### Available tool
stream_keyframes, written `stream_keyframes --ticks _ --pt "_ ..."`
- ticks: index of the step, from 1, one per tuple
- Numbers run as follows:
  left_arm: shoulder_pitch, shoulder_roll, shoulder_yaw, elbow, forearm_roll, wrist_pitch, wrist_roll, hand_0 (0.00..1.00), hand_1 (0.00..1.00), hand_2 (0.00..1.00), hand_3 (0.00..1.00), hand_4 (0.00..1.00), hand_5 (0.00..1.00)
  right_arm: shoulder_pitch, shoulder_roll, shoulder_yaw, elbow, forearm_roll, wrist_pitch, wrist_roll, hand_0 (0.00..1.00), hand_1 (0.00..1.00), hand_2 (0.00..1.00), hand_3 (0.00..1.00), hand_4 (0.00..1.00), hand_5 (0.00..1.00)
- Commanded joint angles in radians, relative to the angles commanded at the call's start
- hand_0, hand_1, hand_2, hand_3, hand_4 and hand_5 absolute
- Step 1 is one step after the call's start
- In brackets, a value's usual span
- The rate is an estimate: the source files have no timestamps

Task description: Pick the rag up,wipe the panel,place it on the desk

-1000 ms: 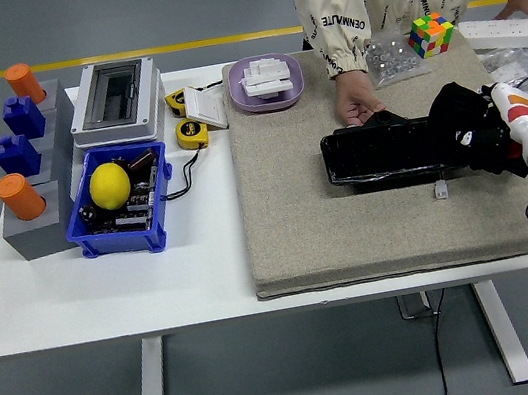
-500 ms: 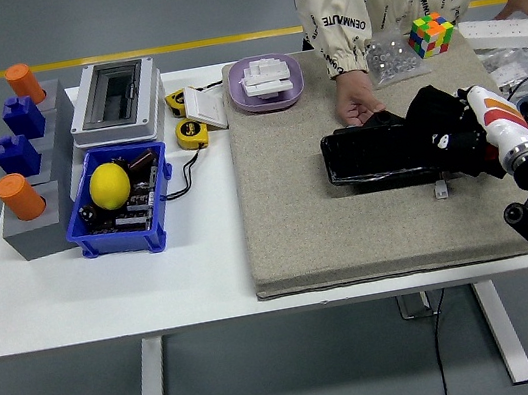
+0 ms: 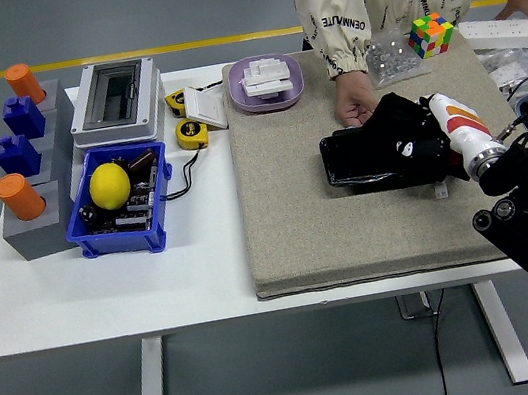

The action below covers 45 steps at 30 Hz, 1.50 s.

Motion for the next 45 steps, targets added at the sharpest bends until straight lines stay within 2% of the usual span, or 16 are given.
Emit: stream_keyframes --ticks 30,36,45 --pt "-0.012 0.005 0.014 0.0 -0.004 0.001 0.001 0.612 0.64 0.654 0.56 0.626 0.438 0.073 0.127 -0.119 0.002 0.031 0.003 0.003 0.379 0.453 0.493 0.487 0.717 0.158" --pt "-0.014 0.005 0.013 0.0 -0.005 0.0 0.001 0.611 0.639 0.654 0.56 0.626 0.438 0.078 0.132 -0.139 0.002 0.032 0.007 0.002 0.381 0.453 0.494 0.488 0.72 0.16" --pt "-0.011 0.004 0.007 0.001 -0.002 0.001 0.001 0.611 0.64 0.653 0.56 0.626 0.438 0.075 0.111 -0.124 -0.011 0.034 0.009 0.0 0.381 0.453 0.494 0.488 0.722 0.161"
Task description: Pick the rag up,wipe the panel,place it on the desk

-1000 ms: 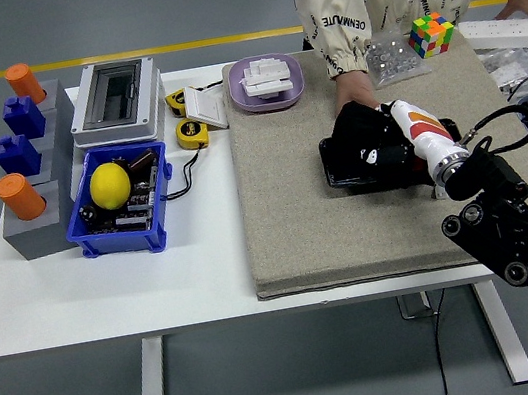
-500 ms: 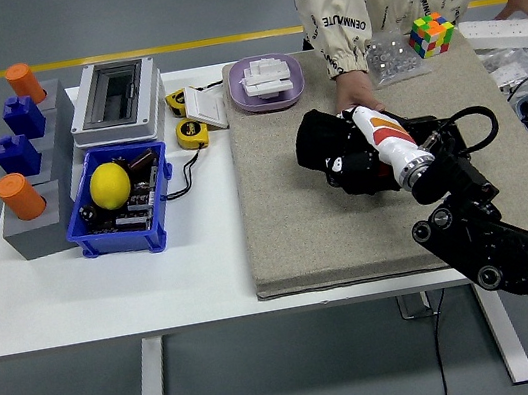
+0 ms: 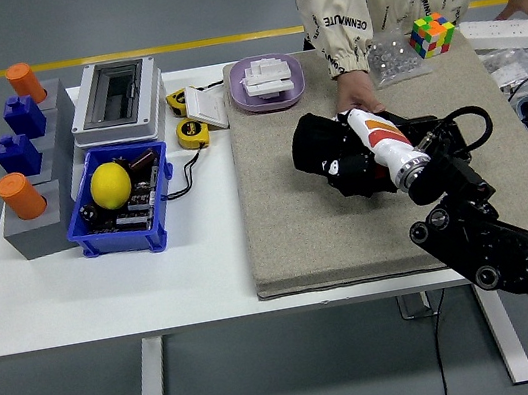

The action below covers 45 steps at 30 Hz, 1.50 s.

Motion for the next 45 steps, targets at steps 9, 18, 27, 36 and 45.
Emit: stream_keyframes --ticks 9,18,27,36,45 --pt "0.001 -0.003 -0.004 -0.001 0.001 -0.001 0.0 0.611 0.64 0.653 0.56 0.626 0.438 -0.001 -0.023 0.022 -0.003 -0.003 0.001 -0.002 0.382 0.453 0.494 0.486 0.723 0.164" --pt "0.004 -0.006 -0.005 -0.001 -0.001 -0.001 -0.001 0.61 0.639 0.653 0.559 0.626 0.437 -0.013 -0.037 0.05 -0.004 -0.007 0.001 0.0 0.382 0.453 0.494 0.487 0.725 0.167" --pt "0.008 -0.006 -0.01 -0.001 0.001 0.0 -0.001 0.611 0.64 0.654 0.56 0.626 0.438 -0.032 -0.073 0.076 -0.006 -0.011 0.004 -0.001 0.383 0.453 0.494 0.487 0.727 0.168" --pt "0.011 -0.008 -0.01 -0.002 0.0 -0.001 -0.001 0.611 0.64 0.654 0.56 0.626 0.437 -0.054 -0.107 0.105 -0.014 -0.015 0.007 -0.002 0.384 0.453 0.494 0.487 0.727 0.168" --pt "0.017 -0.009 -0.01 -0.001 -0.001 -0.001 -0.001 0.611 0.64 0.654 0.56 0.626 0.438 -0.078 -0.137 0.139 -0.022 -0.02 0.009 -0.002 0.384 0.453 0.494 0.486 0.726 0.168"
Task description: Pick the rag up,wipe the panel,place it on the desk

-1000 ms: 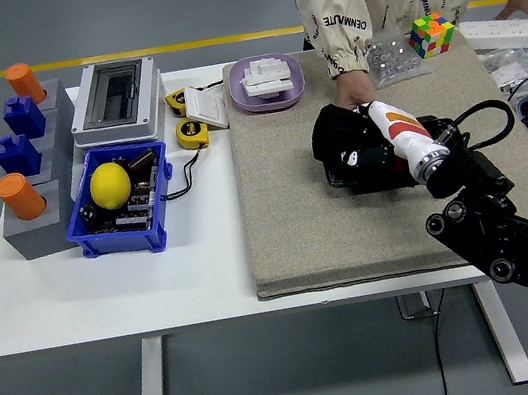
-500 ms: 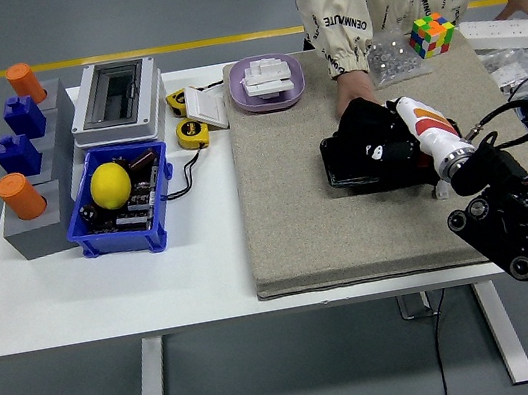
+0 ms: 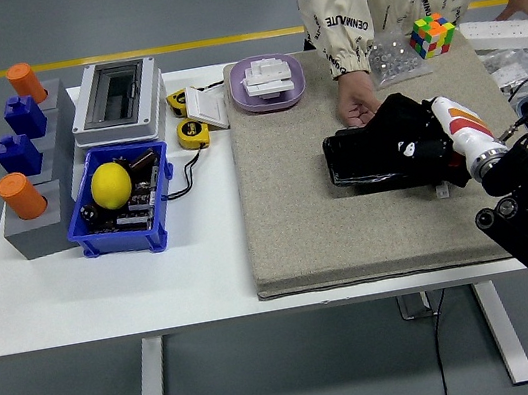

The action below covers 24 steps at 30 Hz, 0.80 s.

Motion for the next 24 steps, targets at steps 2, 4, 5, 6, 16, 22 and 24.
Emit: stream_keyframes --ticks 2,4,5,6,16,22,24 --pt "0.001 0.0 0.0 0.0 0.0 0.0 0.0 0.611 0.64 0.654 0.56 0.626 0.438 -0.004 -0.004 0.004 0.0 -0.001 0.0 0.0 0.384 0.453 0.494 0.486 0.726 0.168" --pt "0.002 0.0 -0.001 0.0 0.001 0.0 0.0 0.611 0.64 0.654 0.56 0.626 0.438 -0.008 -0.012 0.008 0.001 -0.003 0.002 -0.001 0.384 0.453 0.494 0.486 0.726 0.168" --pt "0.003 0.0 -0.001 0.0 0.001 0.0 0.0 0.611 0.64 0.654 0.56 0.626 0.438 -0.01 -0.015 0.01 0.0 -0.004 0.002 -0.001 0.384 0.453 0.494 0.486 0.726 0.168" --pt "0.003 0.0 -0.001 0.0 0.001 0.0 0.0 0.609 0.64 0.654 0.56 0.626 0.438 -0.012 -0.017 0.011 0.0 -0.004 0.002 -0.001 0.384 0.453 0.494 0.486 0.725 0.168" --pt "0.007 -0.001 0.002 -0.001 -0.001 -0.001 -0.001 0.61 0.639 0.654 0.56 0.625 0.436 -0.028 -0.044 0.033 0.0 -0.01 0.004 -0.003 0.384 0.453 0.494 0.486 0.725 0.168" --pt "0.01 -0.002 0.004 0.0 -0.002 -0.001 -0.001 0.609 0.64 0.653 0.56 0.625 0.437 -0.03 -0.062 0.046 -0.002 -0.016 0.006 -0.005 0.384 0.453 0.494 0.486 0.726 0.168" --pt "0.009 -0.002 0.003 -0.001 -0.002 -0.001 -0.001 0.61 0.64 0.653 0.56 0.625 0.436 -0.03 -0.068 0.055 -0.003 -0.018 0.007 -0.006 0.385 0.453 0.493 0.486 0.726 0.168"
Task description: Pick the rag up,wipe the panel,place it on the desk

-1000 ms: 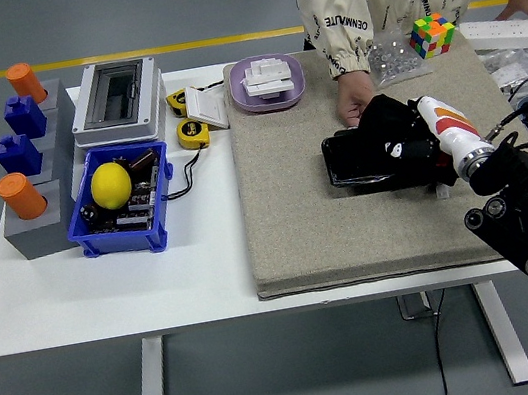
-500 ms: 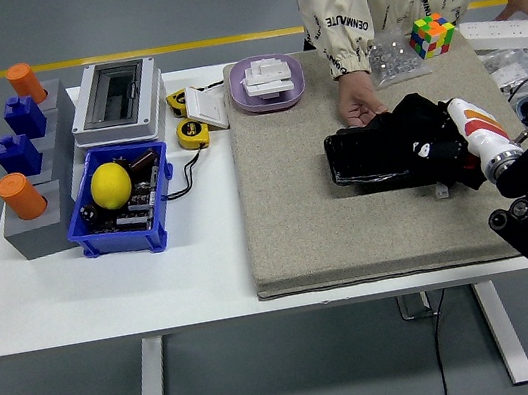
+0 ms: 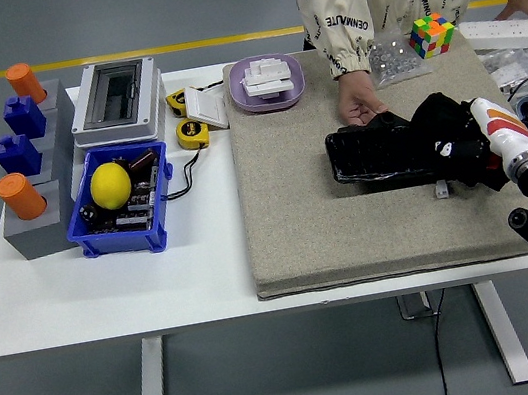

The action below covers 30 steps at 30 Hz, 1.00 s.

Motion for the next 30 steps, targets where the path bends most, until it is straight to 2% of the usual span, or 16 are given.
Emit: stream_keyframes --ticks 20,30 --pt "-0.001 -0.003 -0.01 0.0 0.005 0.0 0.0 0.611 0.64 0.654 0.561 0.626 0.437 -0.027 -0.061 0.069 -0.009 -0.022 0.009 -0.006 0.385 0.453 0.492 0.486 0.726 0.169" --pt "-0.002 -0.002 -0.011 -0.001 0.006 0.0 0.0 0.61 0.64 0.653 0.56 0.625 0.435 -0.02 -0.049 0.052 -0.004 -0.018 0.008 -0.005 0.385 0.453 0.493 0.487 0.727 0.169"
